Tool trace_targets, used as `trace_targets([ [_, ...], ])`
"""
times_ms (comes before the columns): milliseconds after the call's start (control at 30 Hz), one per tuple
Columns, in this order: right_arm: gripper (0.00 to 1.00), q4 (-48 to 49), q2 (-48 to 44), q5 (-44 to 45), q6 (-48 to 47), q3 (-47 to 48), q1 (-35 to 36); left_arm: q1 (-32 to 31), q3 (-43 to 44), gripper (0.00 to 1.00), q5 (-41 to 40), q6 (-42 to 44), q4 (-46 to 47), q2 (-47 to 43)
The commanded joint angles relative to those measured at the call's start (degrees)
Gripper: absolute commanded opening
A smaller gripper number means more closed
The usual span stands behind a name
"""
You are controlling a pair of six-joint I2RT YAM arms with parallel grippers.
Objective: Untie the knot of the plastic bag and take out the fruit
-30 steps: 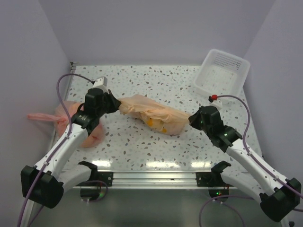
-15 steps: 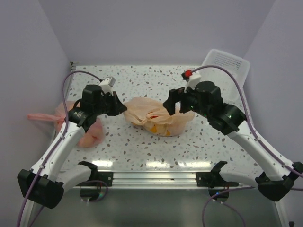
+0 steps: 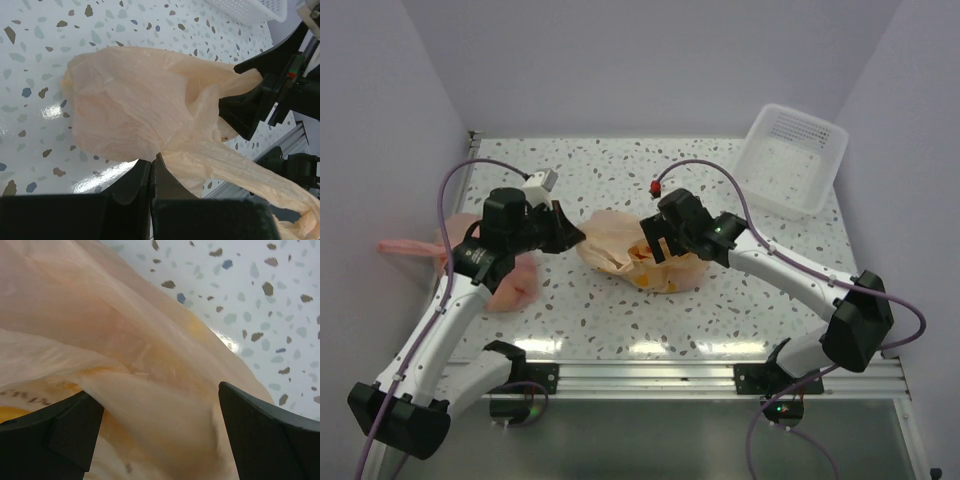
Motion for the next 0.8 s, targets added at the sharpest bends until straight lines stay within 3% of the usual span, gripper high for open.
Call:
trace_targets([
  [0, 0.96, -2.34, -0.09, 10.60, 2.89, -3.33, -1.79, 0.38, -1.03, 0.00, -1.61, 0.80, -1.21, -2.61],
  [133, 0.93, -3.40, -3.08, 13.26, 5.35, -9.75, -6.63, 0.46, -2.52, 0.00, -3.81, 2.74, -3.41, -3.93],
  [233, 0.80, -2.35, -6.85, 10.45, 5.88, -14.23, -9.71, 0.46, -4.02, 0.00, -6.53, 3.45, -4.02, -5.07],
  [267, 0.64, -2.08, -7.73, 9.57, 5.88, -15.98, -10.24, 0.46, -4.28, 0.00, -8.63, 3.80, -4.29, -5.43],
  [367, 0.29, -1.73, -11.34, 5.98, 4.83, -16.18, -10.68, 0.46, -4.46, 0.00, -13.03, 4.93, -5.86, -5.17],
  [400, 0.08, -1.38, -12.22, 5.09, 4.39, -15.74, -10.60, 0.46, -4.11, 0.00, -13.39, 5.55, -6.22, -4.73],
  [433, 0.00, -0.94, -13.97, 3.77, 4.04, -14.43, -10.60, 0.46, -2.72, 0.00, -13.57, 6.25, -6.74, -3.68],
  [467, 0.00, -0.50, -14.77, 2.46, 3.95, -13.72, -10.60, 0.46, -1.57, 0.01, -13.75, 7.65, -7.53, -3.24],
  [500, 0.00, -0.24, -15.38, 0.79, 3.86, -12.93, -10.51, 0.38, -0.34, 0.14, -13.75, 8.45, -7.80, -2.97],
  [533, 0.00, -0.06, -15.82, -0.01, 3.77, -11.97, -10.51, 0.38, 2.28, 0.46, -13.75, 9.24, -7.80, -2.88],
  [600, 0.00, -1.10, -15.66, -1.50, 2.98, -8.63, -10.42, 0.38, 6.50, 0.74, -13.75, 11.35, -7.01, -3.23],
  [633, 0.00, -1.72, -15.31, -1.60, 2.55, -6.10, -10.42, 0.38, 8.01, 0.93, -13.92, 11.88, -6.49, -3.32],
  [667, 0.00, -2.25, -14.17, -1.69, 2.19, -5.03, -10.25, 0.38, 9.41, 0.99, -14.19, 12.93, -6.40, -3.23],
  [767, 0.00, -3.84, -12.58, -1.25, 0.79, -1.60, -9.81, 0.20, 15.22, 1.00, -13.23, 15.56, -6.31, -1.74],
])
